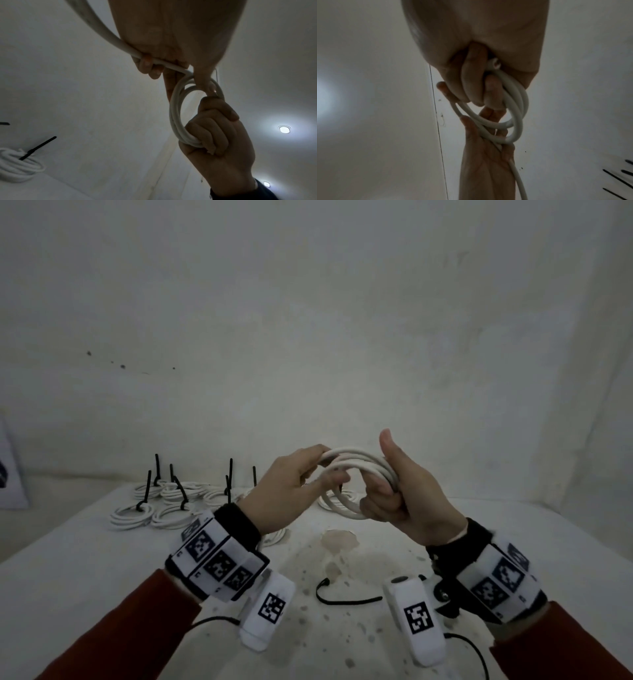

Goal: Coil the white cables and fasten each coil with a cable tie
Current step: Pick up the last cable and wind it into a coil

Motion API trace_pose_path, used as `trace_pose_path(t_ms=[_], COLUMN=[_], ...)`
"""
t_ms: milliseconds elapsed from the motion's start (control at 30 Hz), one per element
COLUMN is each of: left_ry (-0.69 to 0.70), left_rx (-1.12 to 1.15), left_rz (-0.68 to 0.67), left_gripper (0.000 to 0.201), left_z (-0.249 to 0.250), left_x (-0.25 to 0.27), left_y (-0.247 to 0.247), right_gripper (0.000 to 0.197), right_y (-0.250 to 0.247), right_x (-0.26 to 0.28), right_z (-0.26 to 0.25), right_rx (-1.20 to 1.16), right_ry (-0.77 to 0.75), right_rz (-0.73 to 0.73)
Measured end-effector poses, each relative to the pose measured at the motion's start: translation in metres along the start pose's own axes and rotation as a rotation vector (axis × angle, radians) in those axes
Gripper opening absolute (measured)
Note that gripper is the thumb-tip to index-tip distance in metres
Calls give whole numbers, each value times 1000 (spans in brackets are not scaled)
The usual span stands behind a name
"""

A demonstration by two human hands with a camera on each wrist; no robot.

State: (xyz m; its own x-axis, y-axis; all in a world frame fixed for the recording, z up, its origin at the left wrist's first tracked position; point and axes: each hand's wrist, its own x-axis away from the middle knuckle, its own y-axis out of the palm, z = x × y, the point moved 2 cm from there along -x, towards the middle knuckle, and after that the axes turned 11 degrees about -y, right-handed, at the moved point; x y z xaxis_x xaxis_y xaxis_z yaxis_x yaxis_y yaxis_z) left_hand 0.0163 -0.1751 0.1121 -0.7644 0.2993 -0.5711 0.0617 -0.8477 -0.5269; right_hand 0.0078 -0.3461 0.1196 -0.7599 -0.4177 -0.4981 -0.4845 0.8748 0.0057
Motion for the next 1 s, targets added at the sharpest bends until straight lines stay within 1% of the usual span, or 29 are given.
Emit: trace_pose_path(t_ms=[100,167,267,333,433,533,600,667,733,800,867,933,1000], left_ry=[23,8,-19,-63,-129,-137,-134,-127,-87,-50,-84,-109,-118], left_rx=[17,47,178,318,516,567,548,532,462,311,180,24,-182], left_rz=[59,53,6,-14,-25,-14,-11,-22,-19,8,18,13,-20], left_gripper=[40,44,35,30,31,28,30,33,33,29,26,16,13], left_z=[-5,-5,-7,-6,0,5,6,6,6,3,-4,-15,-22], left_x=[-1,-1,0,2,3,1,-1,-3,-5,-5,-3,3,10], left_y=[0,0,6,8,10,12,14,15,17,17,18,18,18], right_gripper=[57,53,46,42,40,41,39,30,26,29,37,41,40], right_y=[1,3,3,3,5,8,10,10,8,4,-5,-19,-33], right_x=[0,0,-2,-3,-1,2,4,7,7,7,7,7,9], right_z=[3,6,7,7,7,9,11,13,13,11,7,1,-6], right_rx=[81,90,53,5,-106,-257,-392,-507,-575,-622,-662,-704,-748], right_ry=[-39,-76,-95,-84,-45,29,42,25,16,24,5,-53,-113], right_rz=[50,65,77,51,4,-74,-171,-270,-303,-261,-166,-66,-9])
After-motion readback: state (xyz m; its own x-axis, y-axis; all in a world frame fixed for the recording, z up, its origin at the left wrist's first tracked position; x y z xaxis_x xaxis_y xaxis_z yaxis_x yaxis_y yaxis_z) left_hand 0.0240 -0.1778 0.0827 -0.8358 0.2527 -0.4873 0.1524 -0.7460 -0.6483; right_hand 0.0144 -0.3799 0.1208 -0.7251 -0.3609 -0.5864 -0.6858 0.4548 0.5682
